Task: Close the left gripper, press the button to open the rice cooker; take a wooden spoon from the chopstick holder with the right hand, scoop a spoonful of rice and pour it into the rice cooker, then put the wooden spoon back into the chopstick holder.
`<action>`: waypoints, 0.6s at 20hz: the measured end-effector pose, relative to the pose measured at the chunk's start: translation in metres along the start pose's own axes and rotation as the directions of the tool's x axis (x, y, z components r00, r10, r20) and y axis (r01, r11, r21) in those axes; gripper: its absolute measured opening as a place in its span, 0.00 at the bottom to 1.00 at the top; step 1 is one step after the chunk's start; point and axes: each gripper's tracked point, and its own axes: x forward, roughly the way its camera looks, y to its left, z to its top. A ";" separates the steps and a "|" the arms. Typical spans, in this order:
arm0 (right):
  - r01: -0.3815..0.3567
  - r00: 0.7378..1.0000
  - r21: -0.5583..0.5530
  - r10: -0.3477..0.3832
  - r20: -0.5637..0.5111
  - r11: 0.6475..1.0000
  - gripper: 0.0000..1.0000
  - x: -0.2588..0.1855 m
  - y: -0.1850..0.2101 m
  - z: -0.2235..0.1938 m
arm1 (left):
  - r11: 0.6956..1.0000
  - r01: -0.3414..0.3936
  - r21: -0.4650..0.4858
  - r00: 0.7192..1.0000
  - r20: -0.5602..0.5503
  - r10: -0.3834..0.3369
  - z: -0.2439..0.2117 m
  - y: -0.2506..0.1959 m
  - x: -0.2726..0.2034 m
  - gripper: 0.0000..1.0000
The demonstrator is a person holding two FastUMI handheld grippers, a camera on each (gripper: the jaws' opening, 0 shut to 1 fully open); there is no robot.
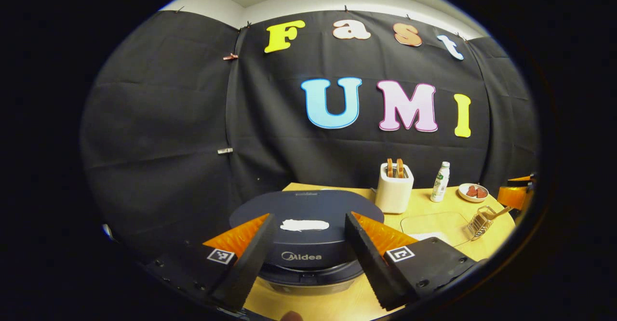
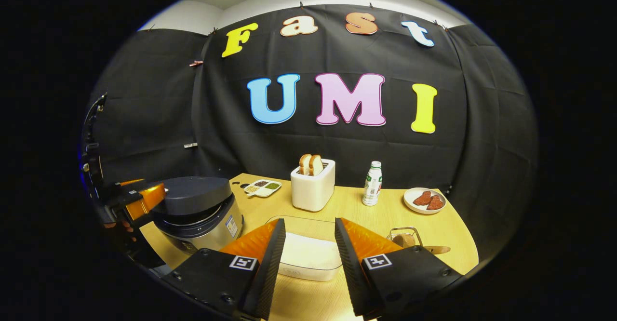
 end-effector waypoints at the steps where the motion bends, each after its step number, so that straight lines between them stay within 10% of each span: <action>1: 0.001 1.000 -0.001 -0.001 0.000 1.000 0.65 0.000 0.000 0.000 | 1.000 0.000 0.002 1.000 -0.006 0.000 -0.004 -0.001 -0.001 0.99; 12: 0.008 1.000 -0.005 -0.008 -0.008 1.000 0.65 0.003 -0.003 -0.002 | 1.000 -0.001 0.004 1.000 -0.028 0.001 -0.021 -0.001 0.001 0.99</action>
